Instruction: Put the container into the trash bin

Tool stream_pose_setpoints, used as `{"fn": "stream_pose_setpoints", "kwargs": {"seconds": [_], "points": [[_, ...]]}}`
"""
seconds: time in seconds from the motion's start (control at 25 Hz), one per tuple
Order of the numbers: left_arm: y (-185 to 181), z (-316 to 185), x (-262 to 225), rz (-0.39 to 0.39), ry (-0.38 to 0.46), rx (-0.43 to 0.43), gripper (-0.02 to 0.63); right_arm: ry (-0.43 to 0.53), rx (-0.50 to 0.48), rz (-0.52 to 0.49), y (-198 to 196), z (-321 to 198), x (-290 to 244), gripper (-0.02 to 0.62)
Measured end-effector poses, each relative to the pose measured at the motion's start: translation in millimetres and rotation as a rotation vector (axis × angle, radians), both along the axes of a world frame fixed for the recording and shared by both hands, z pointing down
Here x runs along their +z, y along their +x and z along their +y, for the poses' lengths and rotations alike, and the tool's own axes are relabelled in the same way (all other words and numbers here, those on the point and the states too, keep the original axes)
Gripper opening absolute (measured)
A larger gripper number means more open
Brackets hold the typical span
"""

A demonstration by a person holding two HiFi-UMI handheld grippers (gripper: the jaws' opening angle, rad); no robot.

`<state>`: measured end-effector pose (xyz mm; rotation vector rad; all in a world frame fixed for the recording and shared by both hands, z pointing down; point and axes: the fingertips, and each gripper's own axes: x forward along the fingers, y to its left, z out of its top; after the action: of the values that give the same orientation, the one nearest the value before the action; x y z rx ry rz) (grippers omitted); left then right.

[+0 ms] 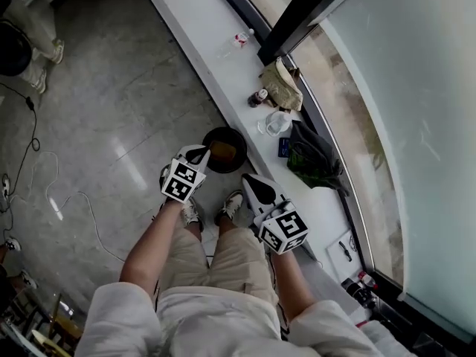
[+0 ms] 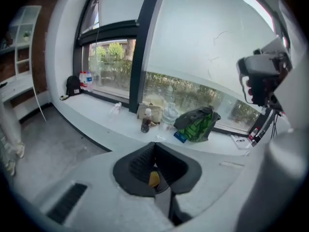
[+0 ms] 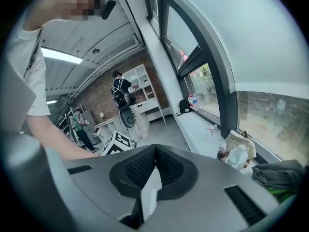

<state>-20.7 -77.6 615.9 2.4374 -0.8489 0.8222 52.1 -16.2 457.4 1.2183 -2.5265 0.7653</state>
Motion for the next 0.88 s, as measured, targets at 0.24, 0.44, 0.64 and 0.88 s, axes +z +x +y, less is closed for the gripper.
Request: {"fn": "stream_pose_setpoints", "kwargs": {"seconds": [0.24, 0.44, 0.64, 0.88], "points": [[-27.1, -23.0, -102.6, 0.030, 0.138, -0.120, 0.017, 0.081, 0.002, -0.007, -3.2, -4.7, -70.2, 0.002], [-40.0, -29.1, -177.6, 0.079, 0.224, -0.166, 0.017, 0.156, 0.016, -0.025, -3.2, -8.3, -121.9, 0.002], [-46.6, -32.4, -258.2, 0.152, 0.342, -0.198, 0.017, 0.221, 0.008, -0.031, 3.8, -7.8, -165.2, 0.002], [-49.9, -35.3, -342.6, 0.171, 0.488, -0.176, 0.018, 0.279, 0.006, -0.051, 15.5, -9.5, -206.0, 0.002]]}}
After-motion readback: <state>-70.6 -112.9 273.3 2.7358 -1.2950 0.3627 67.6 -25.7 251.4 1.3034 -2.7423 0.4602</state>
